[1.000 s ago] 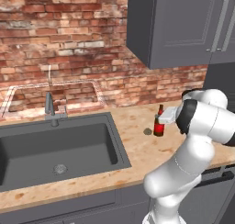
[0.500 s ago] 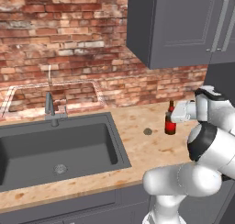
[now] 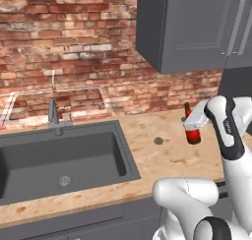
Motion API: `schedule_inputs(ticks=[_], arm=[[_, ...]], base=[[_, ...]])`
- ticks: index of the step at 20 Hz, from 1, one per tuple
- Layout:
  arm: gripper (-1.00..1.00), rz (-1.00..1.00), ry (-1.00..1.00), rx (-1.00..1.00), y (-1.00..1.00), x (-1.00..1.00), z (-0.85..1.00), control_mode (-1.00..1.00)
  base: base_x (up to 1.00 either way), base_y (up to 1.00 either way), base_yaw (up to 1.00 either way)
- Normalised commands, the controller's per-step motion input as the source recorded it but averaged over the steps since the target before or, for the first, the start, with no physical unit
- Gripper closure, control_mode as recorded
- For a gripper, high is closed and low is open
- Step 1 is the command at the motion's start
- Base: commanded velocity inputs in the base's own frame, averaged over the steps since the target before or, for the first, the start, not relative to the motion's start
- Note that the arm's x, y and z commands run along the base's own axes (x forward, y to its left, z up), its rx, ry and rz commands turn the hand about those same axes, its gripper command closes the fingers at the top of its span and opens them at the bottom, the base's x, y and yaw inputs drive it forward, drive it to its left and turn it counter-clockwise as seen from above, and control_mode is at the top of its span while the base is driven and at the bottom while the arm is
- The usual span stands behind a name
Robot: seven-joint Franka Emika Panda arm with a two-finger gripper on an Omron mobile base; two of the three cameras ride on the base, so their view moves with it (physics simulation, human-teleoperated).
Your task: Place the beer on the top shelf of the fridge to keep it out of children's reach, and place the pear and garlic on lower shelves for easy access.
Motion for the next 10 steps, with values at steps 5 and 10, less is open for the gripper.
schedule_inputs(ticks=[5, 10], arm=[[1.00, -0.28, -0.02, -0.03, 0.60, -0.81, 0.36, -1.00], [1.00, -0.40, 0.00, 0.00, 0.41, -0.60, 0.58, -1.00]], base=[[0.00, 0.00, 0.00], [0.00, 0.00, 0.00]])
